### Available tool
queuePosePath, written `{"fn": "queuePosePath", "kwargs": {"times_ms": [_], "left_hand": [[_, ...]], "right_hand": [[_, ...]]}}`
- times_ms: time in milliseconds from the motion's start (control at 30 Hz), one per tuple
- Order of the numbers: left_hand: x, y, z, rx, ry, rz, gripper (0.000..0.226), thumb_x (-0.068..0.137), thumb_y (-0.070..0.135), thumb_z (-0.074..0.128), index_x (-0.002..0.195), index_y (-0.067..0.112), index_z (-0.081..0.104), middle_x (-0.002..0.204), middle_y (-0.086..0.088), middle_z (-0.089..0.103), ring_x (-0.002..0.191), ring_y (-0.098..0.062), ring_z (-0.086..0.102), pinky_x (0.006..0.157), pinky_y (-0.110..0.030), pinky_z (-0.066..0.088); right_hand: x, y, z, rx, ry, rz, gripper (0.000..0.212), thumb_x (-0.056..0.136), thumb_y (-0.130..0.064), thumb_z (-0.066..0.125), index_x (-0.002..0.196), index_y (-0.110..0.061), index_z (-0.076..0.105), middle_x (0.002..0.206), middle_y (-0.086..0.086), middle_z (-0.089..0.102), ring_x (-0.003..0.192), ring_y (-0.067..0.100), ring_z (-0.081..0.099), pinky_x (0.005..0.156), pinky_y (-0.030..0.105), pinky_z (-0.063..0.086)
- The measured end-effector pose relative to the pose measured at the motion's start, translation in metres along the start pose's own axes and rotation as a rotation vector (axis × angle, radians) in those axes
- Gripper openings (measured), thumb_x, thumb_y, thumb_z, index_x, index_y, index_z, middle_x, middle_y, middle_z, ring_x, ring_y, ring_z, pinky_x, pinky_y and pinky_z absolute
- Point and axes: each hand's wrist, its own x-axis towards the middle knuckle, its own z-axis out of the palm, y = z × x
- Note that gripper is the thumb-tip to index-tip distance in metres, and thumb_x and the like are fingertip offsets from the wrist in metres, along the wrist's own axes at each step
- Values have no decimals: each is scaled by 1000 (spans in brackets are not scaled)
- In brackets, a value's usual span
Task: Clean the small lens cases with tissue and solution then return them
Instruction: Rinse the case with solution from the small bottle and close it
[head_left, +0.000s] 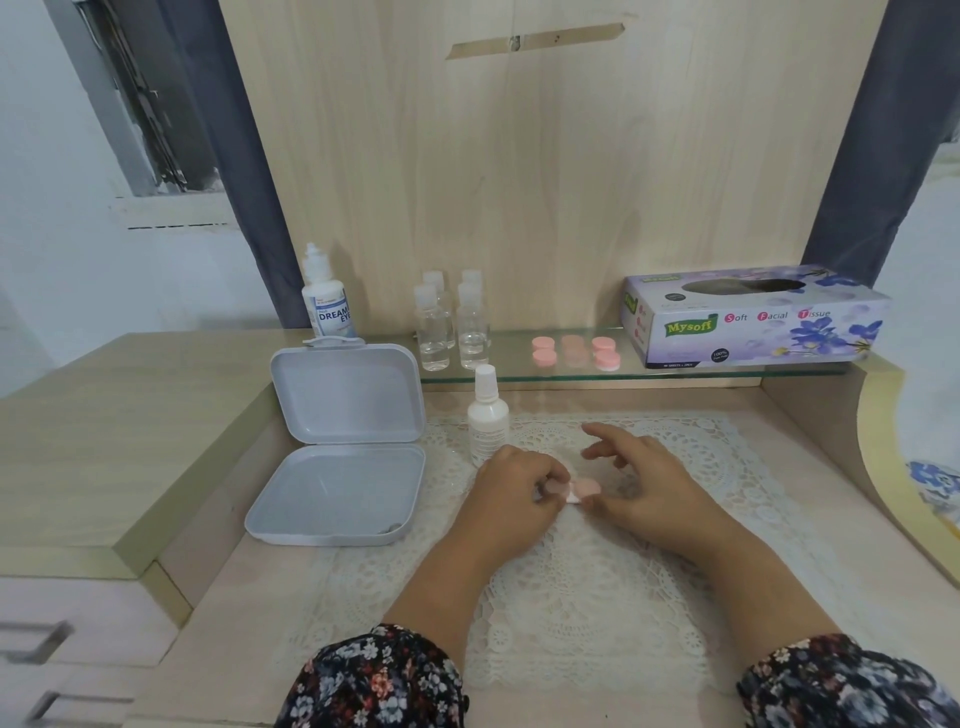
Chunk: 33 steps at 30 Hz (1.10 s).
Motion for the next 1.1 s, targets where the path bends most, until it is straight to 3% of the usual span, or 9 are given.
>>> {"fn": "queuePosePath", "kwargs": {"times_ms": [167,267,367,500,633,933,1100], "left_hand": [[-1,2,-1,0,1,2,18,87,21,59,97,31,69,99,6,60,100,-8,49,90,-30,46],[-1,3,-2,16,4,6,17,87,18,59,97,28,69,97,6,61,100,-9,49,91,-32,46],[0,2,-2,4,1,-9,18,86,20,57,95,32,68,100,6,61,101,-9,49,92,-33,46],[0,1,0,1,1,-5,19,86,20,57,96,31,69,98,7,61,101,-9,50,91,-34,47],[0,1,-1,-3,6,-9,19,86,22,57,96,33,68,99,7,60,100,-8,49,91,-33,47],[1,1,0,13,-8,-6,17,85,23,60,95,34,68,98,7,62,100,-7,48,92,-32,46],[-1,5,-2,10,0,1,17,86,20,61,97,31,69,98,9,60,101,-7,49,93,-31,46]], "right_hand": [[0,2,3,-5,-8,-26,60,85,-28,67,133,-50,39,102,-35,61,115,5,44,102,36,36],[2,4,3,-17,0,9,55,81,-41,69,127,-53,41,99,-28,61,106,4,45,93,32,40],[2,4,3,-19,5,36,65,74,-45,75,130,-48,41,103,-24,57,102,1,42,85,26,38],[1,2,2,-8,-15,18,67,77,-41,74,133,-50,38,109,-32,58,113,3,43,98,36,40],[1,3,4,8,-39,-5,63,81,-37,73,132,-52,40,102,-37,61,119,3,46,104,41,38],[2,-5,7,-50,-5,6,57,81,-39,72,132,-41,46,99,-27,61,98,-8,42,90,27,36],[-1,-2,1,-3,-10,27,67,76,-39,74,133,-51,40,105,-35,59,115,2,42,102,41,38]]}}
